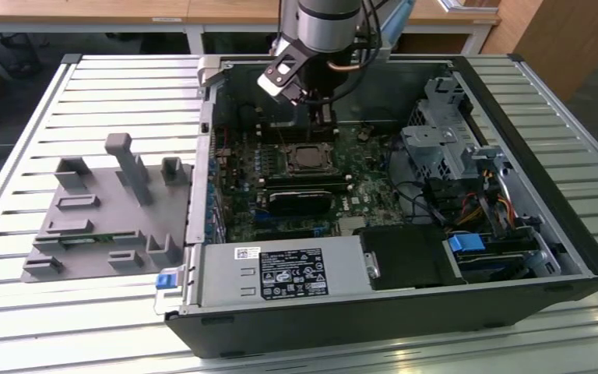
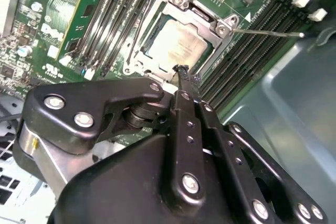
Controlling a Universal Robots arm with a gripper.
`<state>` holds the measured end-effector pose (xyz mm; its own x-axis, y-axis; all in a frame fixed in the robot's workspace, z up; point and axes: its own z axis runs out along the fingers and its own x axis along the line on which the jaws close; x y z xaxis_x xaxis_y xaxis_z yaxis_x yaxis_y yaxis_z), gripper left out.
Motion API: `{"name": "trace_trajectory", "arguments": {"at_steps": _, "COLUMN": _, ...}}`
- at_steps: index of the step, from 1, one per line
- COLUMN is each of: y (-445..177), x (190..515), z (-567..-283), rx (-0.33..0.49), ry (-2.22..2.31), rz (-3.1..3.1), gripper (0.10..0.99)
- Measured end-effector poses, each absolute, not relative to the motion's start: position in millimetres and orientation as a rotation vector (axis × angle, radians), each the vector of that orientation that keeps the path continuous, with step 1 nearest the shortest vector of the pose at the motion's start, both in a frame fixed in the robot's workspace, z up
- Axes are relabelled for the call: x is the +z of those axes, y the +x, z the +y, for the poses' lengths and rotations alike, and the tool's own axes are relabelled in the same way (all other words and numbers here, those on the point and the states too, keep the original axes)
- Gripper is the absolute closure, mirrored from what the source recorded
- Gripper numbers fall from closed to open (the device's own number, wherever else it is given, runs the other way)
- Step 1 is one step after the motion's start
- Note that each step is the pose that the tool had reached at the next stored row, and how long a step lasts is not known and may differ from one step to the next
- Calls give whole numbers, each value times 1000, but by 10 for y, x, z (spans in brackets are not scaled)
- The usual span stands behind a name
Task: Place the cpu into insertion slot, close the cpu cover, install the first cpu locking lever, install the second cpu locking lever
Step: 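Install the first cpu locking lever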
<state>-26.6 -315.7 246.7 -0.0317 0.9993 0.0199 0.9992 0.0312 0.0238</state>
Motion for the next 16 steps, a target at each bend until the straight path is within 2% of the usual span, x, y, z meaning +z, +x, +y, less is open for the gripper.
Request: {"name": "trace_trajectory", "arguments": {"at_steps": 16, "y": -267, "x": 2691, "z": -3157, "rx": 33, "ry": 2191, "rz": 2261, "gripper": 980}}
